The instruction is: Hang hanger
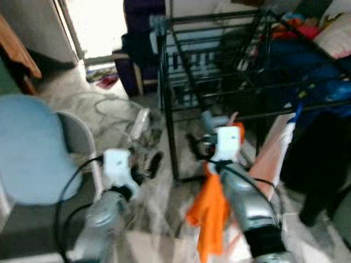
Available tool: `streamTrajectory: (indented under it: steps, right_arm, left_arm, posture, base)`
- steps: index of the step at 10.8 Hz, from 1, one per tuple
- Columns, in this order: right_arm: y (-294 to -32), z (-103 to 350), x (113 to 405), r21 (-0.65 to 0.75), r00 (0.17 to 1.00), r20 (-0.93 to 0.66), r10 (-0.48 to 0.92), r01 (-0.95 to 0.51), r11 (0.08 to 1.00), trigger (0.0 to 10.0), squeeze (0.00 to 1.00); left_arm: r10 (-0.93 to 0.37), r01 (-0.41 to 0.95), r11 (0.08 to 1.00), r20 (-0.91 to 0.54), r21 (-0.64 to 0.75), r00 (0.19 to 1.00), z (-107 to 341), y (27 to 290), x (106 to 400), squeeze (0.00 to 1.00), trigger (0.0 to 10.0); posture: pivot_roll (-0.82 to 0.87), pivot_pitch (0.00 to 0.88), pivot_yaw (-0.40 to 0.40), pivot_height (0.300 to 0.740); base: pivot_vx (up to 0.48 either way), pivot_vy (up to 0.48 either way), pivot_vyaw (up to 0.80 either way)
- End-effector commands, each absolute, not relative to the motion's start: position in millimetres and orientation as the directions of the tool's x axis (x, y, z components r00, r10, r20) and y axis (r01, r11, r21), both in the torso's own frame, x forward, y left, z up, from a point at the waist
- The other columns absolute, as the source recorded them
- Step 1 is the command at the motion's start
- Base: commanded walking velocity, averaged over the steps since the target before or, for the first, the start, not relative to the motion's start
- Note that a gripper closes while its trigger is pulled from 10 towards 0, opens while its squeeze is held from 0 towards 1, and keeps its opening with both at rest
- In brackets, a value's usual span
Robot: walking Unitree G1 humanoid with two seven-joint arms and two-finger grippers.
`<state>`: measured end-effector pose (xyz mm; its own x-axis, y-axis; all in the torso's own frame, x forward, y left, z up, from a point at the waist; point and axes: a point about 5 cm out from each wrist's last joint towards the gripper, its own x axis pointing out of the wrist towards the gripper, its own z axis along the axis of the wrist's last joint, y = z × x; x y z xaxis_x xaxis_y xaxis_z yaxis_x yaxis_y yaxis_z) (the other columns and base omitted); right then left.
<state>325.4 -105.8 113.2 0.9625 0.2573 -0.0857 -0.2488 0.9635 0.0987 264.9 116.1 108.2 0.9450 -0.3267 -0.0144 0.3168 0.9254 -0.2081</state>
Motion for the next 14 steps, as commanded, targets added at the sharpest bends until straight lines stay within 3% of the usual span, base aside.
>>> streamTrajectory:
  steps: [1,7,10,14]
  right_arm:
    - [-113.9,108.8,324.1,0.107,0.965,-0.111,0.237,-0.226,0.968,10.0,0.0]
    - [-112.7,108.3,315.8,0.041,0.955,-0.122,0.27,-0.267,0.963,10.0,0.0]
    - [-135.0,122.7,312.2,-0.102,0.98,-0.046,0.191,-0.195,0.975,10.0,0.0]
    - [-182.8,109.1,311.1,-0.181,0.964,-0.2,0.174,-0.21,0.961,10.0,0.0]
  left_arm:
    - [-0.314,0.302,0.93,-0.026,-0.21,0.949,107.2,115.8,264.6,0.0,10.0]
    - [-0.295,0.272,0.935,-0.075,-0.228,0.953,101.0,119.7,265.1,0.0,10.0]
    - [-0.334,0.295,0.919,-0.117,-0.263,0.935,98.6,122.7,261.8,0.0,10.0]
    - [-0.413,0.356,0.89,-0.175,-0.285,0.894,93.1,117.1,254.8,0.0,10.0]
  posture:
    - [-0.02,0.0,0.033,0.74]
    - [-0.03,0.0,0.031,0.74]
    - [-0.04,0.0,0.032,0.74]
    - [-0.05,0.014,0.037,0.74]
  base:
    - [0.0,0.0,0.0]
    - [0.0,0.0,0.0]
    - [0.0,0.0,0.0]
    - [0.0,0.0,0.0]
